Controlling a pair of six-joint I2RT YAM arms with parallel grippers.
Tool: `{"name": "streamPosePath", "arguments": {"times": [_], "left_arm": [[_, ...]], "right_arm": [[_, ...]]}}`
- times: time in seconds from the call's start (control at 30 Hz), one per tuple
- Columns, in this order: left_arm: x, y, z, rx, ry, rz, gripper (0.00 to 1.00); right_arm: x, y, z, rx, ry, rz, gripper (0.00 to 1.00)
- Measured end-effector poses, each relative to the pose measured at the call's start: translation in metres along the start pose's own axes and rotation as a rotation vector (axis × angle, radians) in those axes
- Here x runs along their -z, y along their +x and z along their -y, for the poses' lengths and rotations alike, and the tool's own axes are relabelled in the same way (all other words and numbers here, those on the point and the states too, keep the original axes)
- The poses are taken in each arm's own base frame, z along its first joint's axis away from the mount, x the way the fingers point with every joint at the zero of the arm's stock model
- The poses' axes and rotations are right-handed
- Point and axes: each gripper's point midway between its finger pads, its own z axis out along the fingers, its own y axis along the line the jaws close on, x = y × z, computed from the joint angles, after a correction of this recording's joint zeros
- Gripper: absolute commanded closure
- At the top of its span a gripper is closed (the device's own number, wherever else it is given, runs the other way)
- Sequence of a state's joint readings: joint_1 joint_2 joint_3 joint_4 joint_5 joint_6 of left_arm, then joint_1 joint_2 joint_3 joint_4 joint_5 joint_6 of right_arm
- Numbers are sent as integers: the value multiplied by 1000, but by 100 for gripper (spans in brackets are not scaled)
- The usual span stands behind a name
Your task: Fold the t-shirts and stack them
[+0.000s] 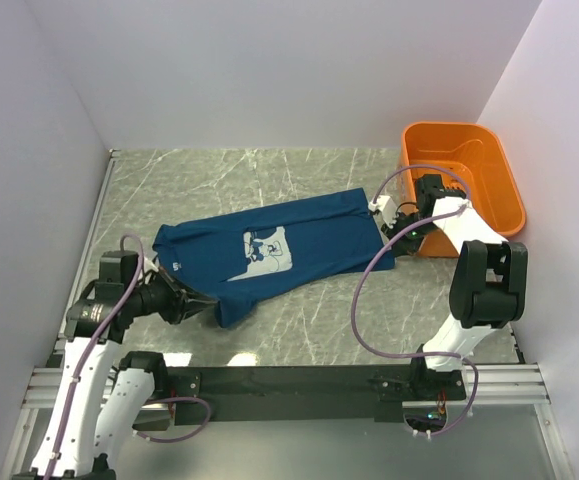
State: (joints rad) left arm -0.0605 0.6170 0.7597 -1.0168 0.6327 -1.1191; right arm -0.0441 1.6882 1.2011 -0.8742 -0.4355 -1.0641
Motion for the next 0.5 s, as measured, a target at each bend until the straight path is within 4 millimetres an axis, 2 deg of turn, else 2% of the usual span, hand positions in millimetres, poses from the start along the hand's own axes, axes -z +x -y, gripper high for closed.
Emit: {"name": "streamPosePath", "arguments": {"times": [0.2, 0.33, 0.5], "left_arm": [[3, 24, -4, 135, 43, -100, 99], [10, 38, 1, 242, 101, -160, 99], [11, 43, 4, 311, 104, -203, 99]], "right_arm": [[-1, 0, 0, -2, -3, -1, 100], [-1, 1, 0, -2, -4, -2, 100], [-3, 1, 0, -5, -10, -2, 100]]}}
